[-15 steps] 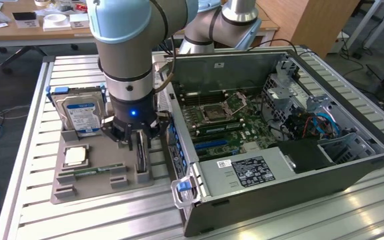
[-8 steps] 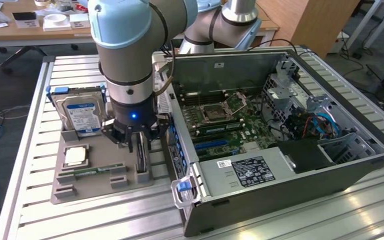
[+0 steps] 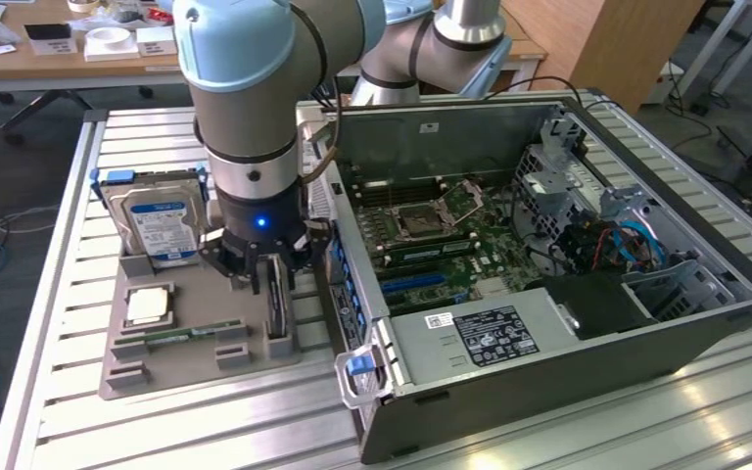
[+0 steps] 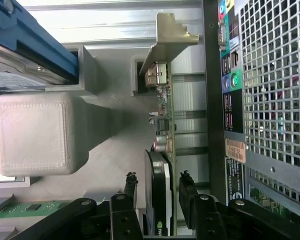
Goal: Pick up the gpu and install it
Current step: 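Pick up the gpu and move the gpu toward the slot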
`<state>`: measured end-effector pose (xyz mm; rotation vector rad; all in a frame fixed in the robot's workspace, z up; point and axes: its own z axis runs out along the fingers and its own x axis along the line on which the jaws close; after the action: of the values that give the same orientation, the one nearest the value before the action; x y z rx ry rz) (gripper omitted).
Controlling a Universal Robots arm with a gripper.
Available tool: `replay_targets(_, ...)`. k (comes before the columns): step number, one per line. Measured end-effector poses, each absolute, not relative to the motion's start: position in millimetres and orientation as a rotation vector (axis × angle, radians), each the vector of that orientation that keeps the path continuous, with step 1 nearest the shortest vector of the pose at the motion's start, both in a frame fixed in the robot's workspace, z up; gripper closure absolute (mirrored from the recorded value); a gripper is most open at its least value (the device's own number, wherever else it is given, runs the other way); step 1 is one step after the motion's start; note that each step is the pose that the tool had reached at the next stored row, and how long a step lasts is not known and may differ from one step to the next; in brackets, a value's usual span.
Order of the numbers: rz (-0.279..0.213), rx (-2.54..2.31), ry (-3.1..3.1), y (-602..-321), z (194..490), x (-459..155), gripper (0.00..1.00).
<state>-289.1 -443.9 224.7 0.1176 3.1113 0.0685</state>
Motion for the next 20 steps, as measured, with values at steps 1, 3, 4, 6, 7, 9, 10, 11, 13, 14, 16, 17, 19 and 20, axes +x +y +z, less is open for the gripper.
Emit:
replay_targets(1,0.069,0.118,3.111,-443.3,224.7,-289.1,0.53)
replay_targets(3,0.069,0.117,3.111,-442.8,224.7,-289.0,0.53)
replay_targets(4,0.069,0.117,3.111,-442.8,224.7,-289.0,0.53)
replay_targets(6,0.068,0.118,3.111,-442.7,224.7,-289.1,0.53)
replay_targets(7,0.068,0.118,3.111,-442.7,224.7,-289.1,0.53)
replay_targets(9,0.068,0.118,3.111,-442.7,224.7,-289.1,0.53)
replay_targets(10,0.068,0.118,3.111,-442.7,224.9,-289.1,0.53)
replay_targets(11,0.067,0.118,3.112,-442.7,225.7,-289.1,0.53)
replay_targets(13,0.067,0.117,3.111,-442.7,227.2,-289.1,0.53)
replay_targets(14,0.067,0.118,3.111,-442.7,227.6,-289.1,0.53)
replay_targets(16,0.068,0.118,3.111,-442.7,227.5,-289.0,0.53)
replay_targets(17,0.067,0.118,3.111,-442.7,227.6,-289.1,0.53)
replay_targets(19,0.067,0.118,3.111,-442.7,227.7,-289.1,0.53)
replay_targets(20,0.067,0.118,3.111,-442.7,227.7,-289.1,0.53)
